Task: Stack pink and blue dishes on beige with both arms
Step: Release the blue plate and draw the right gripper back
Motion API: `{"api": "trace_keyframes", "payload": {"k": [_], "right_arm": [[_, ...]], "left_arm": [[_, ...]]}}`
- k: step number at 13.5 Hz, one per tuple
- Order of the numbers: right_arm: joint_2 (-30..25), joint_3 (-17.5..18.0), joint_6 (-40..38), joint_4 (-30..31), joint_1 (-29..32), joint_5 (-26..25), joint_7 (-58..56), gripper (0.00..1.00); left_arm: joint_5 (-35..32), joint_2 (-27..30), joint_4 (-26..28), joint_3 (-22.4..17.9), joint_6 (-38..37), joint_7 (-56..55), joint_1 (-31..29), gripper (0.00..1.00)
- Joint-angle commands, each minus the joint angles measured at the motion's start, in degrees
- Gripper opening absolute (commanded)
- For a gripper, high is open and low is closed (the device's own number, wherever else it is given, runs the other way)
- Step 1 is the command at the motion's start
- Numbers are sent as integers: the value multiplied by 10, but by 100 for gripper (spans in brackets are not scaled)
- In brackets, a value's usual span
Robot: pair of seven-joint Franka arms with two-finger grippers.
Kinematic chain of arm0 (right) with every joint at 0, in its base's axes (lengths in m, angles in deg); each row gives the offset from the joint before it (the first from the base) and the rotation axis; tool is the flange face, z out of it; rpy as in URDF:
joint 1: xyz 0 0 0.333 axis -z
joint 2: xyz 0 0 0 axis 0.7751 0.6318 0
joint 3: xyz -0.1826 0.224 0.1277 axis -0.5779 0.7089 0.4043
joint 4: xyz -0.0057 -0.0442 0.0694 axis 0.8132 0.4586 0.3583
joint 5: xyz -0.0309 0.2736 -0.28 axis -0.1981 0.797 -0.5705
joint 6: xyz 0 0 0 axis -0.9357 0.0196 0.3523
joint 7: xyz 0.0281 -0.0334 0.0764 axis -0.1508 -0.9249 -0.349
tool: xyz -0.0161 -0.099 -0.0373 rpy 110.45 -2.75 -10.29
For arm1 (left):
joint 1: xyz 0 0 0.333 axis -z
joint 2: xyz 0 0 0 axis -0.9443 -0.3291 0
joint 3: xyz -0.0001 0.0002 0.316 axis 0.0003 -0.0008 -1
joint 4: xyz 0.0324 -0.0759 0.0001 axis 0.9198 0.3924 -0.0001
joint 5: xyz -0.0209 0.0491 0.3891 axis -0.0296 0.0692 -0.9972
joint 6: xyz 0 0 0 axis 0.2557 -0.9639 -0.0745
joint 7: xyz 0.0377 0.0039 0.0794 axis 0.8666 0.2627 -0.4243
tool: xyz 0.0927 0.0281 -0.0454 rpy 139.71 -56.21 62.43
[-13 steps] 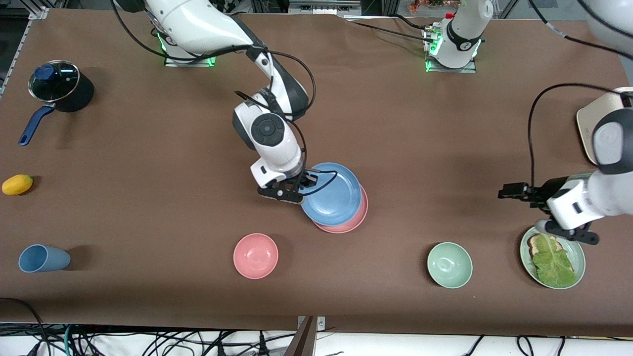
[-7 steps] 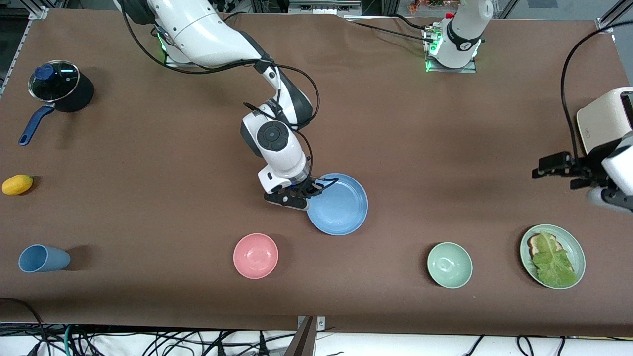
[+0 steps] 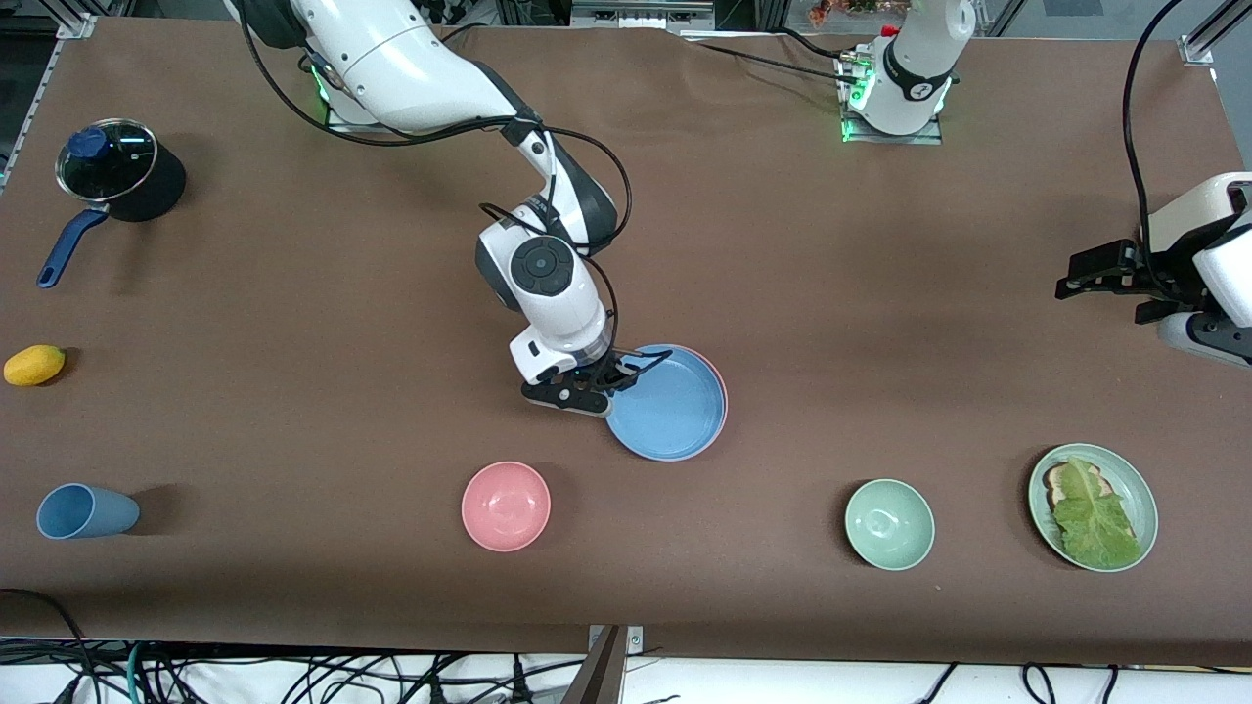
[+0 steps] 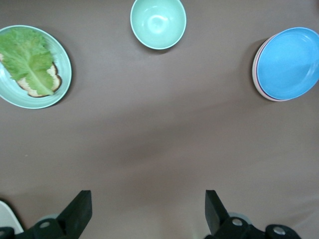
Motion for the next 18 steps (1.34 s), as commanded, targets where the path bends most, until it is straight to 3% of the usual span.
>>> {"api": "trace_keyframes", "payload": {"k": [1, 2, 4, 8, 11, 14, 18], "right_arm": [[4, -3, -2, -15, -7, -19, 13, 76], [2, -4, -3, -15, -6, -19, 8, 100], [-10, -13, -10, -15, 7, -19, -7, 100], [-94, -23, -173, -15, 91, -5, -161, 100], [-156, -24, -275, -1, 150, 16, -274, 100], [-239, -26, -335, 50, 204, 47, -391, 100], [-349, -42, -412, 101, 222, 47, -411, 100]], "left_arm": [[-30, 13, 3, -3, -5, 8, 9, 100], [-32, 26, 2, -4, -6, 8, 11, 100], [-34, 48, 3, -5, -6, 6, 17, 100], [-33, 74, 10, -63, -33, 5, 65, 100], [-32, 107, 47, -68, -48, 6, 69, 100], [-32, 146, 103, -68, -33, 4, 83, 100], [-32, 161, 128, -74, -29, 3, 85, 100]]}}
